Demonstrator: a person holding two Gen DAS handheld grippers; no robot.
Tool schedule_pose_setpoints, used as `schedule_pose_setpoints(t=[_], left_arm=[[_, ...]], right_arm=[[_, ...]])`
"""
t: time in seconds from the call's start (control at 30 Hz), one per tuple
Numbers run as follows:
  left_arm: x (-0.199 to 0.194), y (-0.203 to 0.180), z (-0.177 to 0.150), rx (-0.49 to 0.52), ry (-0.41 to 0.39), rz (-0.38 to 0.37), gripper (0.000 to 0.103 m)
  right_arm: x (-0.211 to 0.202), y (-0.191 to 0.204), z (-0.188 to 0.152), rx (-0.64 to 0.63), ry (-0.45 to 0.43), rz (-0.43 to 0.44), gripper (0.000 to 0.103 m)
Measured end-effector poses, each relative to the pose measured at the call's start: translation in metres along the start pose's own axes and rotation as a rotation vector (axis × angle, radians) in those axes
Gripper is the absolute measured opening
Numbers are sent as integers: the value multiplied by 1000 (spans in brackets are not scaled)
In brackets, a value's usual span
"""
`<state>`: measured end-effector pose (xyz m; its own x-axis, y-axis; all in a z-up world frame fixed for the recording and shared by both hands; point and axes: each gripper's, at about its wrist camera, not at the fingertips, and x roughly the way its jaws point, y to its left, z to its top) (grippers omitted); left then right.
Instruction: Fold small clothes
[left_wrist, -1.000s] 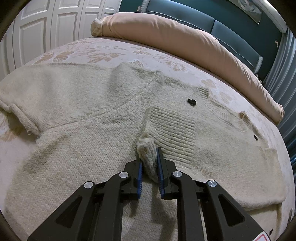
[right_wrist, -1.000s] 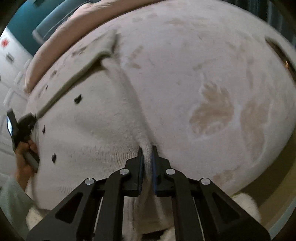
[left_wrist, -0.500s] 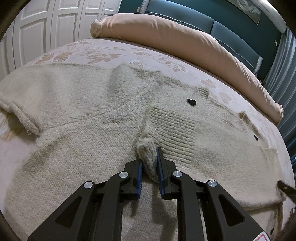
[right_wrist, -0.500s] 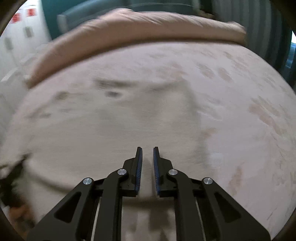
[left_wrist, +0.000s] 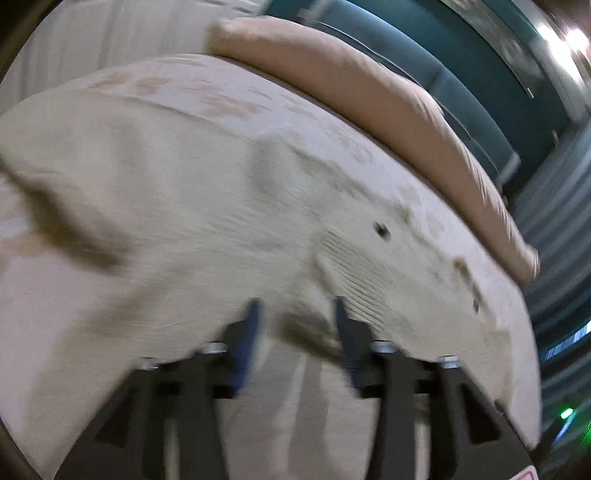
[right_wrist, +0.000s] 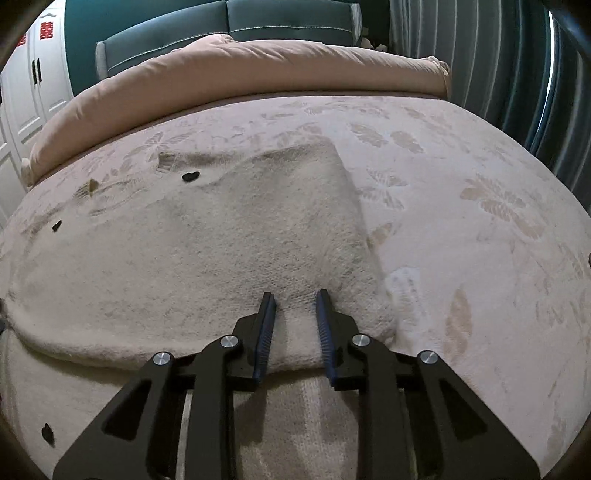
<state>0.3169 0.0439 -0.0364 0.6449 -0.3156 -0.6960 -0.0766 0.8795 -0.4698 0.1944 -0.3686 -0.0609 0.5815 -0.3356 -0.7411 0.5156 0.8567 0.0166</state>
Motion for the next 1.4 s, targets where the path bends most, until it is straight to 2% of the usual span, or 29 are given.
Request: schedule_pose_setpoints(t=[0.03, 0.1, 0.13, 0.17, 0.23, 0.3, 0.43, 0.5, 0.53, 0.6, 0.63, 0.67, 0.73, 0.83, 0.93, 1.03, 1.13, 1.23, 1.3, 1.37, 1.4], left_arm=[[-14, 13, 7, -28, -34, 12, 67], [-51, 56, 35, -69, -134, 56, 70], [-59, 69, 45, -73, -152, 86, 75], [-71, 95, 65, -85, -172, 158, 75], [-81, 140, 96, -118, -171, 252, 76], [-86, 200, 129, -222, -142, 340, 76], [-98, 302, 160, -481, -172, 407, 76], [-98, 331, 164, -554, -183, 381, 74], [-99, 339, 166, -564, -198, 366, 71], [-96, 340, 173, -550, -193, 360, 49], [-93, 338, 174, -542, -182, 338, 18], [-89, 336, 179, -524, -161, 305, 7], [-97, 313, 186, -459, -193, 289, 7], [-107, 248, 203, -288, -233, 218, 7], [-109, 154, 211, -95, -229, 97, 6], [-105, 47, 194, 65, -204, -66, 6], [-90, -65, 142, 216, -123, -238, 6], [-62, -127, 81, 278, 3, -315, 9], [-31, -152, 26, 282, 90, -319, 13], [-2, -150, -20, 225, 166, -289, 13], [8, -140, -33, 193, 191, -271, 13]], right_arm=[[3, 1, 1, -2, 0, -3, 23], [1, 1, -2, -7, -7, -8, 23], [1, 2, -3, -8, -9, -10, 23], [3, 2, -3, -9, -11, -11, 23], [-1, 4, -5, -3, -12, -5, 23], [-4, 2, -5, 5, -12, 3, 24], [-4, 3, -6, -1, -11, -3, 24], [-4, 4, -6, -9, -12, -13, 24], [-4, 5, -6, -14, -13, -19, 24], [-4, 5, -6, -16, -14, -22, 25], [-3, 6, -7, -16, -15, -23, 25], [-3, 5, -7, -16, -15, -24, 25], [-3, 5, -7, -14, -17, -21, 25], [-3, 5, -7, -8, -17, -14, 25], [-3, 3, -7, 4, -19, 0, 25], [-3, 1, -6, 18, -20, 16, 25], [-3, -1, -6, 28, -21, 29, 25], [-3, -5, -6, 47, -23, 52, 25], [-3, -7, -6, 60, -24, 68, 26], [-3, -10, -7, 76, -25, 90, 26], [-3, -11, -7, 85, -26, 104, 28]])
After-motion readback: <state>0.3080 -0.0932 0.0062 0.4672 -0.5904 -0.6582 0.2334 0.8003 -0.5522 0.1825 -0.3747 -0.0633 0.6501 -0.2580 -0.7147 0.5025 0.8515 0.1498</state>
